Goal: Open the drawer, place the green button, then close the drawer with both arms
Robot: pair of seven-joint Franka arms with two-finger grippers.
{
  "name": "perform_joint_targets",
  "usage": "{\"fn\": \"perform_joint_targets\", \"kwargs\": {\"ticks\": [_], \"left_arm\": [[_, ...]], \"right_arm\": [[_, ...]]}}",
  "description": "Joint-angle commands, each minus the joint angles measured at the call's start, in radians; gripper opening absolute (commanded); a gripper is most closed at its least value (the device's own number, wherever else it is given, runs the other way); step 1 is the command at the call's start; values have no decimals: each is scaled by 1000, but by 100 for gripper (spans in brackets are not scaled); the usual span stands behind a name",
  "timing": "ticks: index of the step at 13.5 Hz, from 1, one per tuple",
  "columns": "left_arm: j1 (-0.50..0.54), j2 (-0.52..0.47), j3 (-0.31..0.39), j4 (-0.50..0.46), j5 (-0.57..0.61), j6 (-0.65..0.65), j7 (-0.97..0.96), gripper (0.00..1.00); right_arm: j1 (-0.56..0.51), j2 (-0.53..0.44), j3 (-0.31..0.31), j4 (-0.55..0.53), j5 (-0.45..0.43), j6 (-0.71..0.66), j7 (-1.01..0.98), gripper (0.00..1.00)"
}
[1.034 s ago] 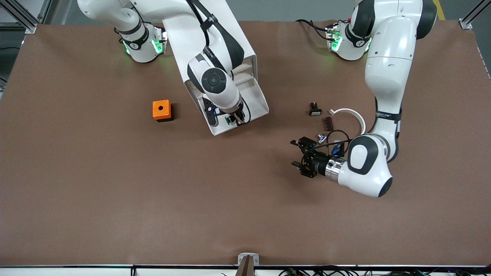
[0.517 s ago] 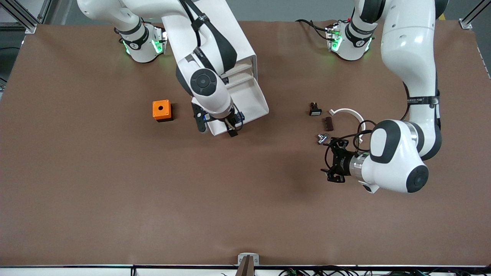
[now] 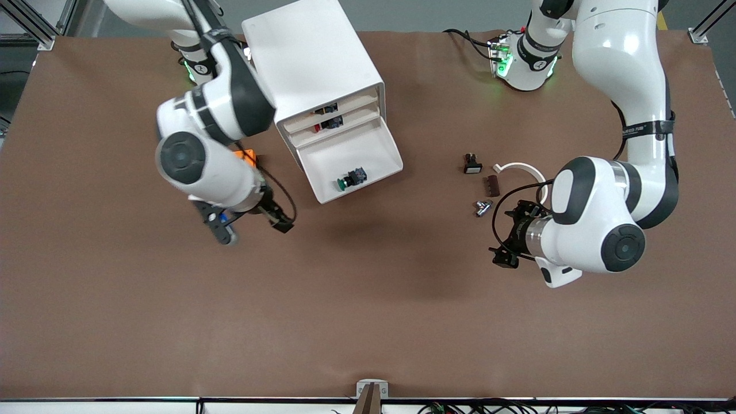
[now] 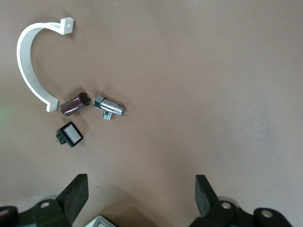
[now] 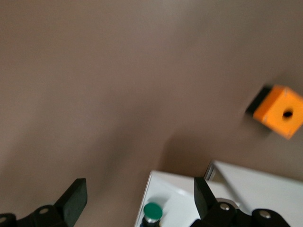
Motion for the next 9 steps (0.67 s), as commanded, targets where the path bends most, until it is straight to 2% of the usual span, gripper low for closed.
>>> {"fn": "perform_joint_targets", "kwargs": {"ticks": [1, 3, 7, 8, 9], "left_arm": [[-73, 18, 2, -22, 84, 91, 43, 99], [-142, 47, -1, -23, 159, 131, 124, 99], [-165, 100, -56, -23, 164, 235, 232, 99], [-165, 102, -78, -25, 166, 243, 297, 99], [-167, 111, -99, -29, 160, 251, 315, 99]], "right_arm": [[-118, -40, 15, 9, -8, -90, -286, 100], [-196, -60, 16, 8, -8, -139, -436, 100], [-336, -144, 13, -7, -22, -195, -730, 100], [-356, -166, 13, -14, -34, -214, -790, 100], [-363, -198, 13, -15, -86, -222, -845, 100]]}}
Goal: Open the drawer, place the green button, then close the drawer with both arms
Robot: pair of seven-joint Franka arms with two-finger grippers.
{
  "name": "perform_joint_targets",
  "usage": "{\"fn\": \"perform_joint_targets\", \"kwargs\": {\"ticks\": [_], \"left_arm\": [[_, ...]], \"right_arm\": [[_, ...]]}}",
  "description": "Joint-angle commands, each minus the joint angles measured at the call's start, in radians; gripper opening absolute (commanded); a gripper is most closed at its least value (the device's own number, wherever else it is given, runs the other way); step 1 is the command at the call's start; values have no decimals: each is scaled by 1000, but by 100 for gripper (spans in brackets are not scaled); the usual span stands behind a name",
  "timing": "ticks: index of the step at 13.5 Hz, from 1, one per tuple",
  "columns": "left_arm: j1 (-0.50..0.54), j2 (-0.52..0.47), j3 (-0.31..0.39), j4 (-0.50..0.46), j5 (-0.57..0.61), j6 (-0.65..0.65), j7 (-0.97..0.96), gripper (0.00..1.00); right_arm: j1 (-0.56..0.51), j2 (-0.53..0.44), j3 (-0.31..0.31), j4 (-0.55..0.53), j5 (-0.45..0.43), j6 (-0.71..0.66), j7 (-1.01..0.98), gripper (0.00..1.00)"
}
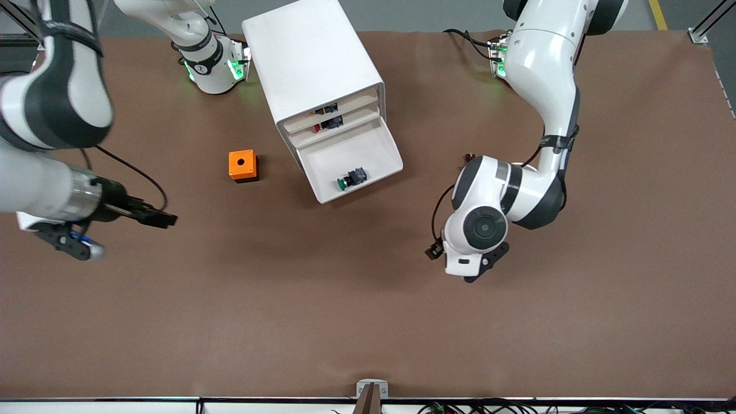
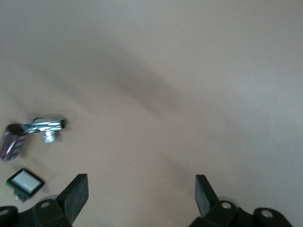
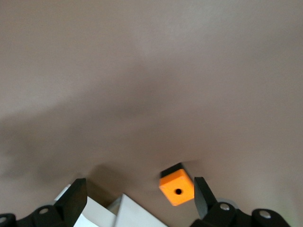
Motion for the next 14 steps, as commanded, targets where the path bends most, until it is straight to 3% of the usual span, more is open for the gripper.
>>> {"fn": "perform_joint_targets", "kwargs": {"ticks": [1, 3, 6, 7, 9, 10, 14], "left_arm": [[2, 2, -52, -8, 15, 29, 67, 99], [-15, 14, -76, -11, 12, 92, 67, 100], [-56, 53, -148, -25, 12, 141, 67, 100], [-68, 56, -150, -25, 10, 144, 67, 100], [-81, 57, -167, -25, 1, 158, 64, 100], [-93, 57, -173, -27, -23, 158, 64, 100], [-156, 62, -175, -40, -96, 158, 64, 100]], "right_arm": [[-31, -114, 20, -41, -126, -20, -147, 100], [-31, -190, 21, -91, -216, -12, -259, 100], [-60, -269, 32, -131, -218, -8, -283, 100], [-89, -281, 55, -131, -218, -11, -284, 100], [-243, -325, 192, -186, -218, -2, -312, 100], [-264, -352, 216, -218, -218, 12, -313, 100], [-215, -396, 177, -239, -224, 45, -315, 100]]}}
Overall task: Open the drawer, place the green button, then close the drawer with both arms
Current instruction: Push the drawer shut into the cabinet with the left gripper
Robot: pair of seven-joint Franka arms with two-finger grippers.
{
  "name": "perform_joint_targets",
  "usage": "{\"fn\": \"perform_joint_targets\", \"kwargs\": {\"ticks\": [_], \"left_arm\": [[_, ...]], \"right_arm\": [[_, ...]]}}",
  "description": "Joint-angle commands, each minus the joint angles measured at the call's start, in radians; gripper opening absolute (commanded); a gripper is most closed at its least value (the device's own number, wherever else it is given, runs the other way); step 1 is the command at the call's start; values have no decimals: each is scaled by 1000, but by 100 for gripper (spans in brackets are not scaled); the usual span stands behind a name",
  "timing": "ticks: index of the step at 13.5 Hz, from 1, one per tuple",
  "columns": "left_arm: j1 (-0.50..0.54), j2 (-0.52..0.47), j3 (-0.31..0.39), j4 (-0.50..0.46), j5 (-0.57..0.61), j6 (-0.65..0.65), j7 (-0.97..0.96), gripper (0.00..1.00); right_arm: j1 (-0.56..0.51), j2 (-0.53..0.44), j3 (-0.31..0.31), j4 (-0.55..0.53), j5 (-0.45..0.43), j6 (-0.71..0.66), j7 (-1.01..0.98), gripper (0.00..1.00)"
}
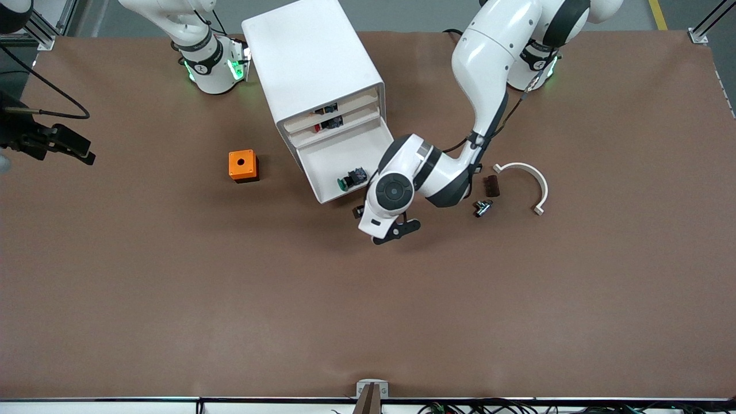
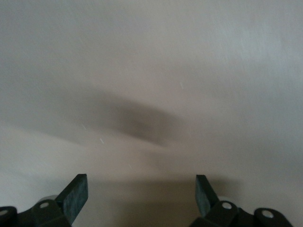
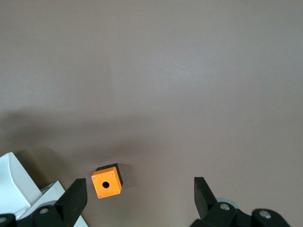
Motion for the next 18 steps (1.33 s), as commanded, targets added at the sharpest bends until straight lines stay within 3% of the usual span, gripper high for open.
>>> {"fn": "perform_joint_targets", "kwargs": {"ticks": [1, 9, 13, 18], "left_arm": [[-50, -8, 6, -25, -50, 8, 12, 100], [-208, -10, -6, -45, -58, 8, -117, 100], [-221, -8, -39, -46, -58, 8, -146, 100], [-215, -16, -31, -40, -38, 8, -132, 100]], "right_arm": [[32, -50, -29, -40, -23, 43, -11, 100], [44, -30, -32, -5, -17, 31, -9, 100], [49, -14, -31, 6, -20, 59, -9, 100], [44, -16, -32, 7, -10, 50, -14, 100]]}}
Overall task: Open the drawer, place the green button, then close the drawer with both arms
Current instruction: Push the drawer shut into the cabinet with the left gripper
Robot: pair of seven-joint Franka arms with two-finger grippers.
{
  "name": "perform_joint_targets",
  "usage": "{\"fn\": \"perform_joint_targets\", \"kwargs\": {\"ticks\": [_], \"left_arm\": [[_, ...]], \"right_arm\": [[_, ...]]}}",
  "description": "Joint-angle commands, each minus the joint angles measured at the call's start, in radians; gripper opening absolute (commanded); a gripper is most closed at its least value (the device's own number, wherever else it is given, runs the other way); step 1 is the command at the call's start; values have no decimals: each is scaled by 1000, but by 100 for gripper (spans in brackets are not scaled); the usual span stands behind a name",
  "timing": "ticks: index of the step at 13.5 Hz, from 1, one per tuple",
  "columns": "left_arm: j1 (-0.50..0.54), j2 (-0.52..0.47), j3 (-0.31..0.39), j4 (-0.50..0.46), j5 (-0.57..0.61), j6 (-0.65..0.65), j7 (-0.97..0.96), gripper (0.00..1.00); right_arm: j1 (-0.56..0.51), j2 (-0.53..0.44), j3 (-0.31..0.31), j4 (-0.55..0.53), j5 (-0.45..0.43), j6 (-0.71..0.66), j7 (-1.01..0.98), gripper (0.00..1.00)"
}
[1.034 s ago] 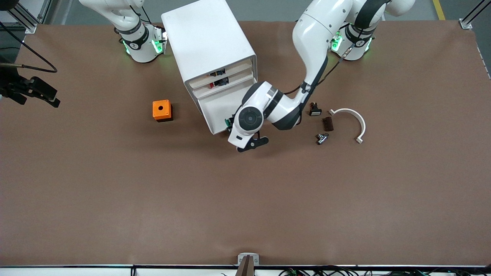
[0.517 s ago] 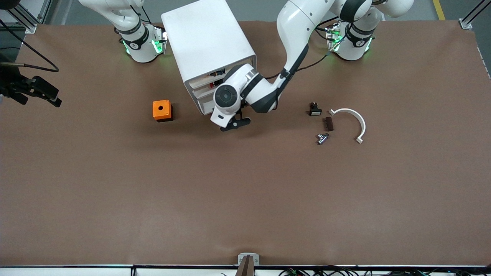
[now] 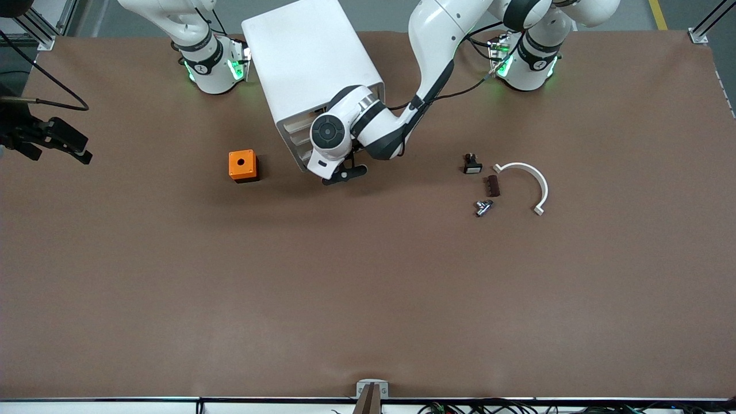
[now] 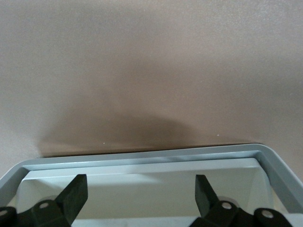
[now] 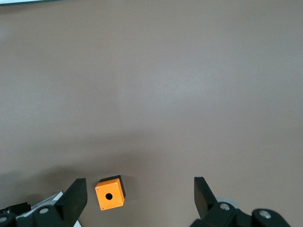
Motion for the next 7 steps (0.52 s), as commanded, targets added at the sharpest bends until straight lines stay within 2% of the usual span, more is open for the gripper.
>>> {"fn": "perform_joint_targets", "kwargs": {"ticks": [1, 3, 7], "left_arm": [[19, -24, 24, -8, 11, 6, 12, 100], [42, -48, 118, -4, 52, 6, 13, 100], [54, -88, 329, -4, 251, 6, 114, 100]], "right_arm": [[12, 4, -10, 14, -9, -4, -15, 100], [15, 4, -9, 22, -9, 3, -15, 100], [16, 5, -7, 49, -13, 10, -18, 100]]}}
